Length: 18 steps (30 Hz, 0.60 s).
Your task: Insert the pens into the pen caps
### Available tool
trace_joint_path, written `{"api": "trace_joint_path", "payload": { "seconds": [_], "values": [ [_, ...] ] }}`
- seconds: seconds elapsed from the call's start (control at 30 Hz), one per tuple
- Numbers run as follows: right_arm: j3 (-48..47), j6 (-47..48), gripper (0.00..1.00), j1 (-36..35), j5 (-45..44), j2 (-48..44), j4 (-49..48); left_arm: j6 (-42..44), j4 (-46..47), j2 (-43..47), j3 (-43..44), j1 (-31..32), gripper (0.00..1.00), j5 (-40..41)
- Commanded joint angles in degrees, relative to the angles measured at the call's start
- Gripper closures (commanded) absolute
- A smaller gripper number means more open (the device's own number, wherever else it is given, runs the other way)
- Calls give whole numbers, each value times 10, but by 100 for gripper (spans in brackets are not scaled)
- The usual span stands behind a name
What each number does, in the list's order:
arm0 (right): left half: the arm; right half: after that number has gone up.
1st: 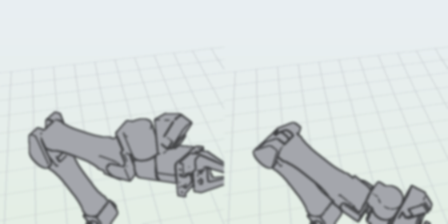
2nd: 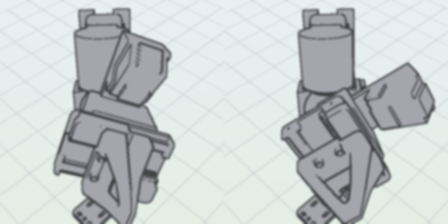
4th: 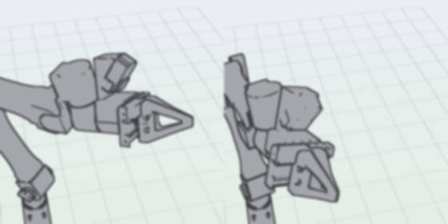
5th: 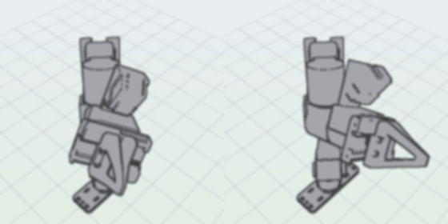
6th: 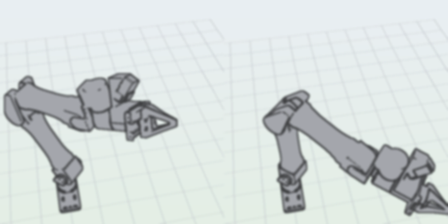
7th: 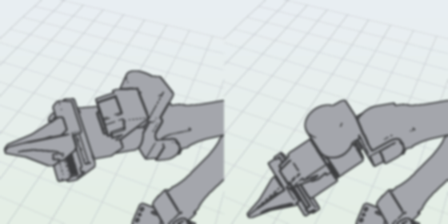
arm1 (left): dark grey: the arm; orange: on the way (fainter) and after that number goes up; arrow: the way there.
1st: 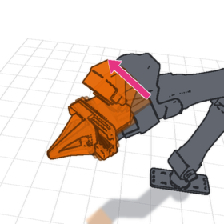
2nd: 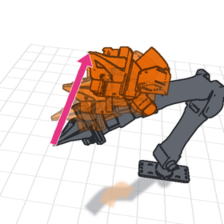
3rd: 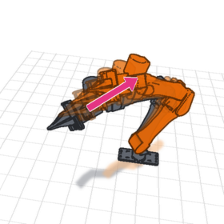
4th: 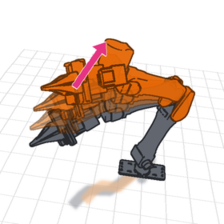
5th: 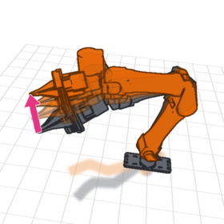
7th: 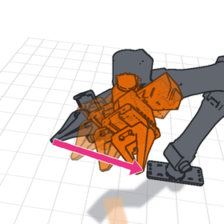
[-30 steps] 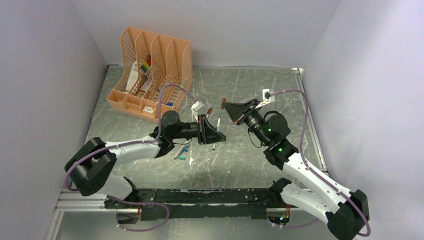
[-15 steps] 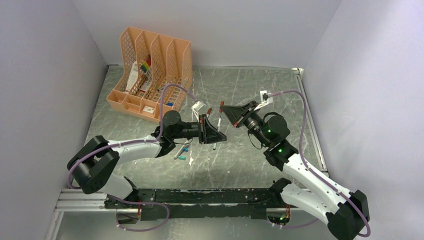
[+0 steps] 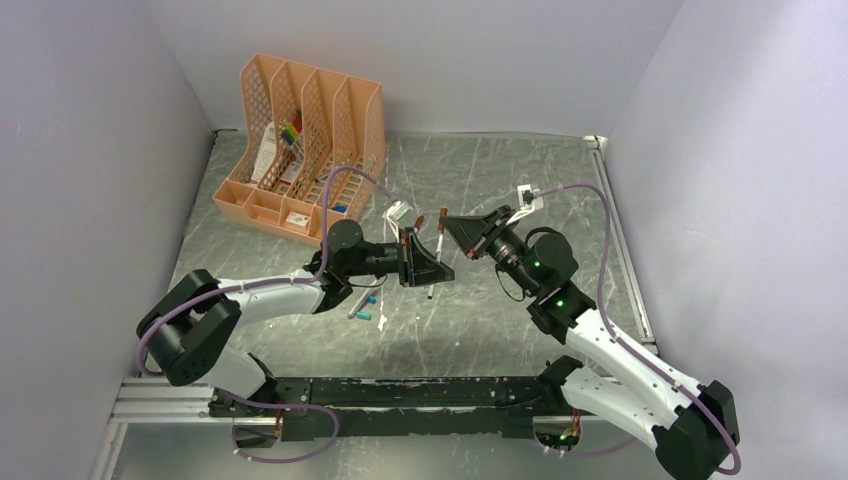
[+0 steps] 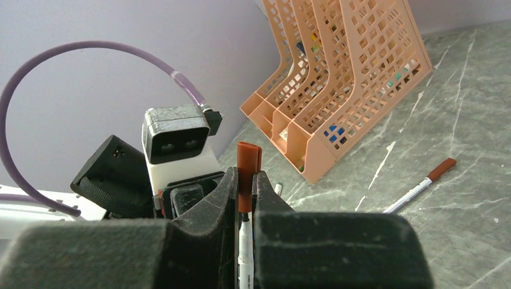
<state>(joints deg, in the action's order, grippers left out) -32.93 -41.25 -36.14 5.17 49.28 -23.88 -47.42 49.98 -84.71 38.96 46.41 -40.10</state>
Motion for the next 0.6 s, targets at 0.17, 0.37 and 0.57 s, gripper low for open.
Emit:
{"api": "trace_joint_path", "payload": {
  "seconds": [0.17, 0.37, 0.57],
  "values": [
    [7, 6, 100, 3, 5, -8, -3, 15, 4, 21, 15, 4, 93, 13],
    [0, 11, 100, 2, 5, -16, 12, 8, 16, 20, 10, 3, 93, 19],
    [13, 9, 100, 2, 16, -24, 19, 28, -9, 12, 35, 1, 93, 26]
  ]
}}
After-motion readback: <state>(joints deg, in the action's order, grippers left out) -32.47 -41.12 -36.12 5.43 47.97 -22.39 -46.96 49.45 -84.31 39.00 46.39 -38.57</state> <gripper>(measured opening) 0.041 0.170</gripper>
